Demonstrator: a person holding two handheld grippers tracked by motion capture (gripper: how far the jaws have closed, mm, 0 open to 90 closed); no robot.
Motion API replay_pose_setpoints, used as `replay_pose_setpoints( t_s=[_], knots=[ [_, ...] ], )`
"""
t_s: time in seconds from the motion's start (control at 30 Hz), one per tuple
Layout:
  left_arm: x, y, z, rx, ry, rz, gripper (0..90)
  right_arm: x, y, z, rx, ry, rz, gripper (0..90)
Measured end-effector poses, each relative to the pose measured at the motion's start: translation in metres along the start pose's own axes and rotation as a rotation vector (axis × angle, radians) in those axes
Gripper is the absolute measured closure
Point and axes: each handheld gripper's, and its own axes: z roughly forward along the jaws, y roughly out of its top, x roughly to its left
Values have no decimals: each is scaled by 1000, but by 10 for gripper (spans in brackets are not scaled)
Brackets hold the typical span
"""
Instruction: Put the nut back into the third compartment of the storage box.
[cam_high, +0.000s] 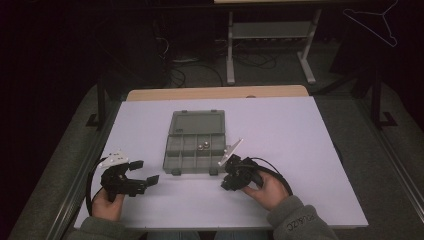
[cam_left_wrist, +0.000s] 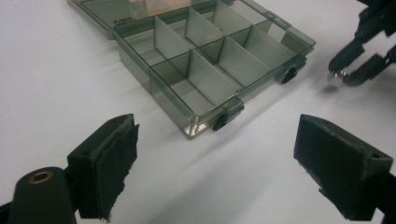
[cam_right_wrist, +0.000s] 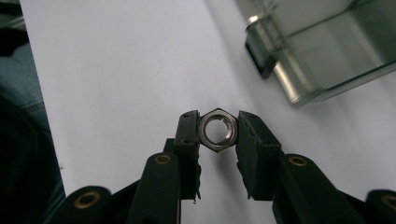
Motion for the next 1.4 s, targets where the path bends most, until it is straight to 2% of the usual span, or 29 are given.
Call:
replay_pose_setpoints(
  t_s=[0.17, 0.2, 0.23, 0.3, 0.67, 0.83, 0.87, 0.9, 0.93, 1.1, 1.27, 1.3, 1.4],
  knots=[
    [0, 0, 1, 1, 0, 0, 128, -12, 12, -13, -34, -1, 3, 694],
    [-1, 0, 1, 2, -1, -3, 128, -20, 19, -17, -53, 7, 13, 693],
    [-1, 0, 1, 2, -1, -3, 128, -20, 19, -17, -53, 7, 13, 693],
    [-1, 0, 0, 1, -1, 0, 128, -29, 31, -22, -65, 10, 26, 694],
    [-1, 0, 0, -6, -5, -1, 128, -54, 70, -26, -71, -5, 38, 693],
    [-1, 0, 0, -5, -6, 0, 128, -66, 91, -22, -67, -17, 40, 693],
    [-1, 0, 0, -5, -6, 0, 128, -66, 91, -22, -67, -17, 40, 693],
    [-2, 0, 1, -14, -7, -7, 128, -68, 99, -21, -61, -17, 46, 694],
    [-1, 0, 0, 0, -5, 9, 128, -69, 103, -20, -61, -24, 39, 694],
    [-1, 0, 0, -2, -6, 7, 128, -74, 118, -11, -49, -29, 47, 693],
    [-2, 1, 0, -6, -8, -1, 128, -79, 124, 1, -42, -28, 62, 693],
    [-2, 1, 0, -5, -8, 0, 128, -82, 124, 7, -21, -33, 68, 693],
    [-1, 1, 0, -8, -9, 2, 128, -85, 124, 13, -7, -35, 78, 693]
  ],
)
